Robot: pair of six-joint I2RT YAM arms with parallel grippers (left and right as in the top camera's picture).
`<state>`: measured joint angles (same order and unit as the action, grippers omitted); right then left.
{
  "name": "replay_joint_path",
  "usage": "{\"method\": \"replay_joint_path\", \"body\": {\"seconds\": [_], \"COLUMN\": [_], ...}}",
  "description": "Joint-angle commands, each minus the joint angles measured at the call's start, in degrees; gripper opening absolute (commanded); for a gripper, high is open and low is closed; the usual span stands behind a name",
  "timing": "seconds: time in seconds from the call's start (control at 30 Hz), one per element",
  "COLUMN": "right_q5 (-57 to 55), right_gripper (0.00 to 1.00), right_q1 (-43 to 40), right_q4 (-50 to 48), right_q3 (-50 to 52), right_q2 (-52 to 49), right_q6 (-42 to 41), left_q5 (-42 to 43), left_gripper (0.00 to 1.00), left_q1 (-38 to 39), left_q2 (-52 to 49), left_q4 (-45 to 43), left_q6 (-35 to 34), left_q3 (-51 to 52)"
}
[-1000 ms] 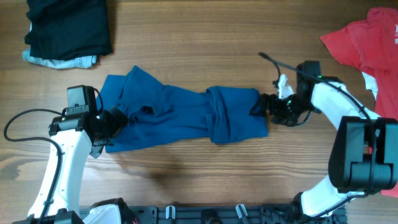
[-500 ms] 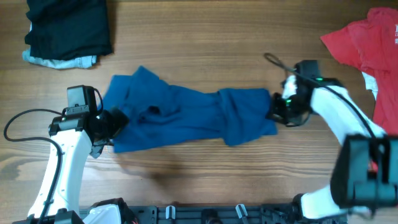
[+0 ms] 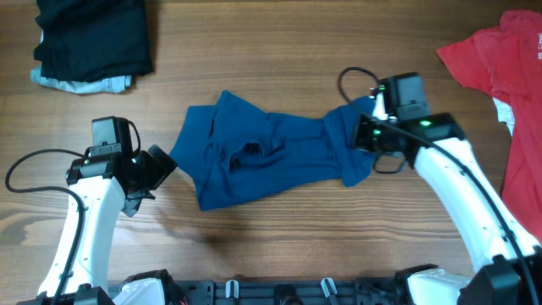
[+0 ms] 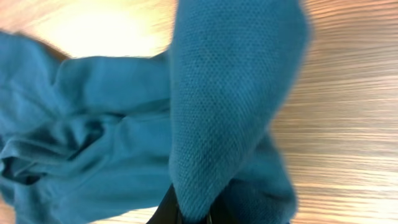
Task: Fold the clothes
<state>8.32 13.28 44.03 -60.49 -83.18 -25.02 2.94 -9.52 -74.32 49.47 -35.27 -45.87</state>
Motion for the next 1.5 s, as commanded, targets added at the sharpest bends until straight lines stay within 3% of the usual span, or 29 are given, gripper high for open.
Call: {"method": "replay_joint_path", "body": {"seconds": [0.0,0.23,0.27,0.3,0.47,0.6,0.67,0.7,0.77,0.83,0.9,0.93,1.0,1.1,1.33,1.47], "right_q5": [-0.92,-0.70,-0.66,-0.59,8.72,11.89,11.21,9.20,6.64,5.79,5.90,5.86,7.37,20.26,44.39,46.18], "right_gripper": [0.04,0.06,0.15,0.17,0.15,0.20,0.42,0.58,0.66,0.64,0.40,0.23,0.05,0.04,0.04,0.04], "right_q1": [5.27,13.11,13.18,13.18,13.18,13.22,13.09,13.11,12.79,12.61,11.61,10.49,7.30,2.16,0.52,-1.77], "right_q4": [-2.62,-10.01,-9.88,-9.68,-10.93,-11.96,-9.16,-6.16,-1.84,0.17,0.20,-0.48,-0.68,-3.34,-14.71,-17.64], "right_q3": [-0.90,-0.90,-0.90,-0.90,-2.16,-2.78,-5.44,-7.91,-11.50,-14.12,-16.04,-16.17,-16.04,-15.91,-15.91,-16.79], "right_q2": [-5.07,-15.43,-15.63,-15.63,-15.28,-15.21,-15.17,-15.17,-15.17,-15.17,-15.17,-15.19,-15.87,-20.22,-37.57,-38.05], "right_q6": [-3.91,-6.03,-6.10,-6.73,-6.05,-4.76,-3.41,-3.41,-2.97,-2.19,-2.80,-3.56,-3.41,3.32,6.78,2.93], "left_q5": [0.48,0.48,0.48,0.46,0.46,0.48,0.46,0.46,0.46,0.46,0.46,0.46,0.46,0.48,0.48,0.46], "left_gripper": [1.00,1.00,1.00,1.00,1.00,1.00,1.00,1.00,1.00,1.00,1.00,1.00,1.00,1.00,1.00,1.00], "left_q1": [-0.50,-0.50,-0.50,-0.50,-0.50,-0.50,-0.50,-0.50,-0.50,-0.50,-0.50,-0.50,-0.50,-0.50,-0.50,-0.50], "left_q2": [-0.26,-0.26,-0.26,-0.26,-0.26,-0.26,-0.26,-0.26,-0.26,-0.26,-0.26,-0.26,-0.26,-0.26,-0.26,-0.26], "left_q4": [0.59,0.57,0.57,0.63,0.55,0.57,0.57,0.57,0.63,0.72,0.74,0.79,0.83,0.83,1.64,2.10], "left_q6": [0.31,0.31,0.31,0.31,0.31,0.31,0.31,0.31,0.31,0.31,0.31,0.31,0.31,0.28,0.31,0.33], "left_q3": [-0.63,-0.63,-0.63,-0.63,-0.63,-0.63,-0.63,-0.63,-0.63,-0.63,-0.63,-0.63,-0.63,-0.63,-0.63,-0.63]}}
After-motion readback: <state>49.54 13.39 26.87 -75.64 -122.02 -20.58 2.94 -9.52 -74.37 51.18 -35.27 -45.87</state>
